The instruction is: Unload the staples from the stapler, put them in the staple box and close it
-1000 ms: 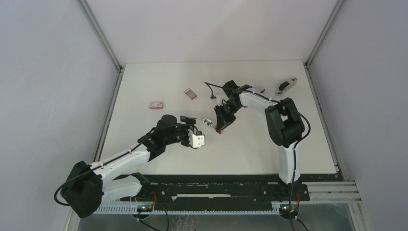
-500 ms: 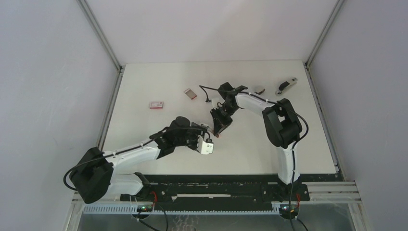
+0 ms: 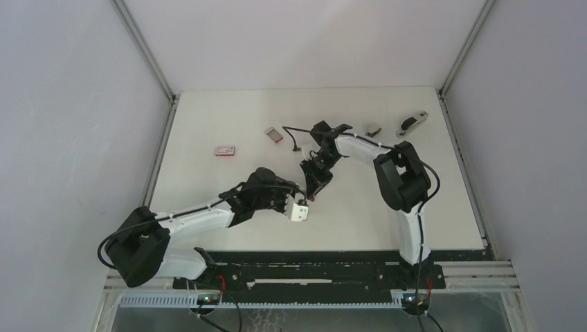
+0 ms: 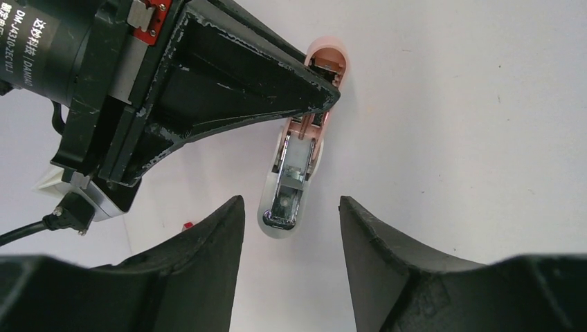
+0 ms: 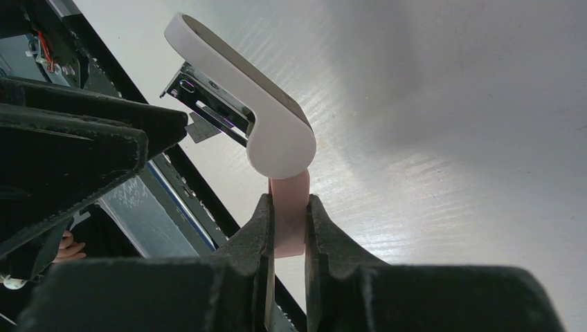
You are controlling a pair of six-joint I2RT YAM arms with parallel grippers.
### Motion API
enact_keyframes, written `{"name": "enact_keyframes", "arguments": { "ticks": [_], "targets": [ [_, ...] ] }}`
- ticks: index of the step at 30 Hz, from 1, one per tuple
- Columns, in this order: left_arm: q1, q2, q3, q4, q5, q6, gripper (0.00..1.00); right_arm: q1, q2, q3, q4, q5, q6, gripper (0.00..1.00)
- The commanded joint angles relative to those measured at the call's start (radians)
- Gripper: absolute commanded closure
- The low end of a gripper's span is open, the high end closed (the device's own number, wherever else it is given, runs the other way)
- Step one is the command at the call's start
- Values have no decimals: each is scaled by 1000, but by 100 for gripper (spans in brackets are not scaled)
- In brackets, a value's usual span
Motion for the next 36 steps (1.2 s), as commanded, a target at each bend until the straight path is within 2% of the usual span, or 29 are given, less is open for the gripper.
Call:
{"name": "enact_keyframes", "arguments": {
  "ticks": [1, 12, 20, 36],
  "targets": [
    [-6, 14, 60, 32, -6, 31, 43, 12, 12, 50, -25, -43, -37, 100],
    [-21, 46, 90, -4, -11, 35, 50, 18, 27, 61, -48, -54, -48, 100],
    [-27, 53, 124, -105, 2, 65, 52, 19, 26, 64, -53, -54, -50, 100],
    [-36, 73, 122, -92, -15, 64, 56, 19, 24, 67, -60, -59, -55, 100]
  ]
}}
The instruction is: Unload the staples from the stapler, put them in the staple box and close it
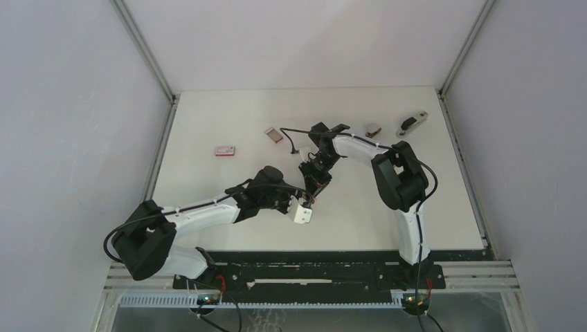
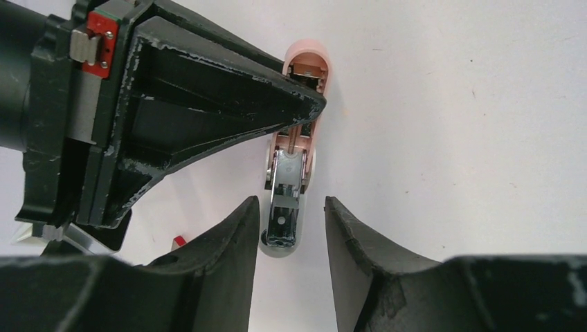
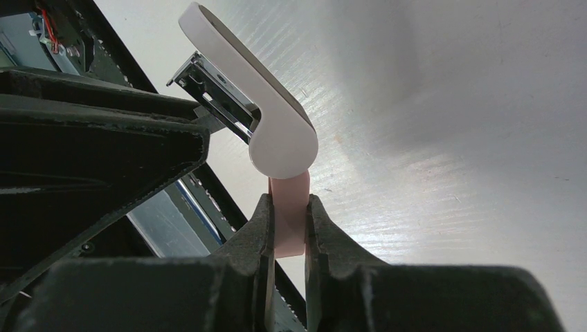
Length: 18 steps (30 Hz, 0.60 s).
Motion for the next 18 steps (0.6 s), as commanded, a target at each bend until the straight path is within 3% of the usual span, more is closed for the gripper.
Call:
{"name": "enact_keyframes", "arguments": {
  "ticks": [1, 18],
  "targets": [
    [-15, 13, 50, 17, -7, 13, 56, 5, 0, 40, -2, -33, -20, 100],
    [-18, 20, 50, 36, -28, 7, 65, 6, 3, 40, -7, -38, -23, 100]
  ]
}}
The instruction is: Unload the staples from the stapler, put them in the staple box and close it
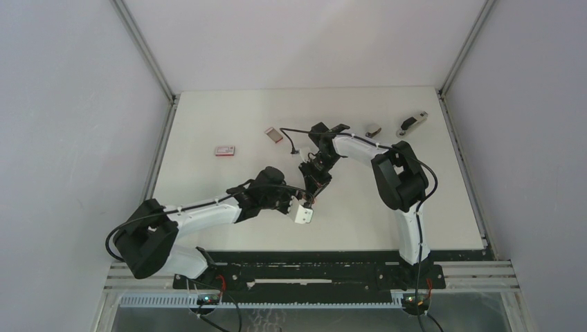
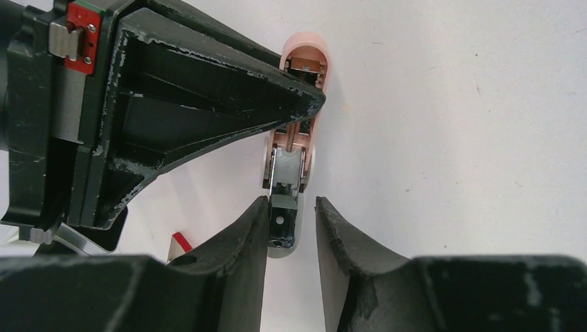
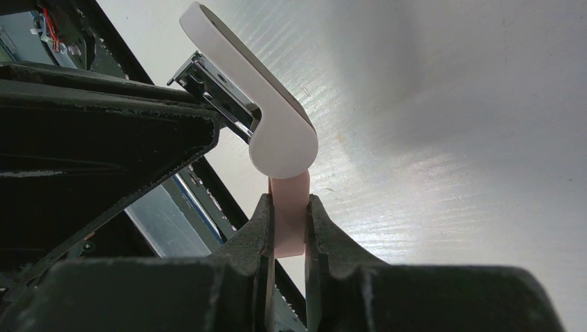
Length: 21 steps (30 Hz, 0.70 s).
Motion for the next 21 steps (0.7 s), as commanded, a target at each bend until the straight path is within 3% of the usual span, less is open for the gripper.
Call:
{"name": "enact_keyframes", "arguments": {
  "ticks": [1, 21],
  "targets": [
    [-10, 4, 51, 33, -3, 4, 65, 5, 3, 40, -4, -33, -21, 100],
    [-15, 3, 62, 33, -13, -15, 73, 7, 11, 44, -5, -28, -21, 100]
  ]
}}
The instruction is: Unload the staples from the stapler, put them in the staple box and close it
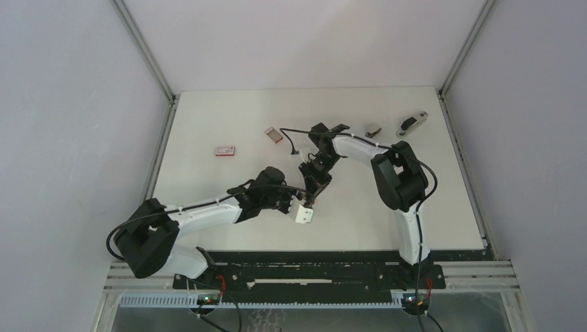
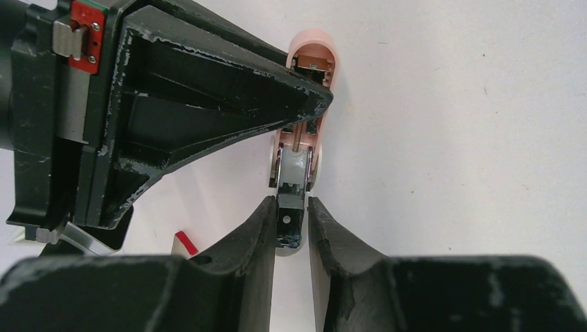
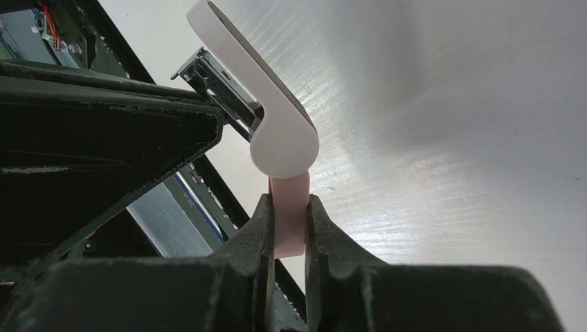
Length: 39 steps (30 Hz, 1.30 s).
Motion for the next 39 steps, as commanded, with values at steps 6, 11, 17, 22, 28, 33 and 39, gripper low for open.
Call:
{"name": "enact_keyframes", "arguments": {
  "ticks": [6, 11, 17, 22, 28, 33, 39],
  "targets": [
    [-11, -27, 67, 8, 11, -38, 73, -6, 15, 45, 3, -14, -19, 100],
    [-11, -39, 72, -5, 23, -53, 74, -14, 24, 47, 0, -16, -20, 100],
    [-11, -37, 71, -5, 30, -60, 74, -18, 24, 50, -1, -16, -21, 100],
    [-11, -28, 70, -8, 23, -46, 67, -19, 22, 50, -3, -20, -21, 100],
    [-11, -17, 72, -14, 5, -30, 63, -19, 21, 50, -6, -21, -23, 100],
    [-11, 11, 82, -28, -4, -18, 63, -15, 19, 51, -10, -26, -28, 100],
    [-11, 28, 92, -35, -5, -19, 64, -15, 15, 51, -10, -29, -30, 100]
  ]
}}
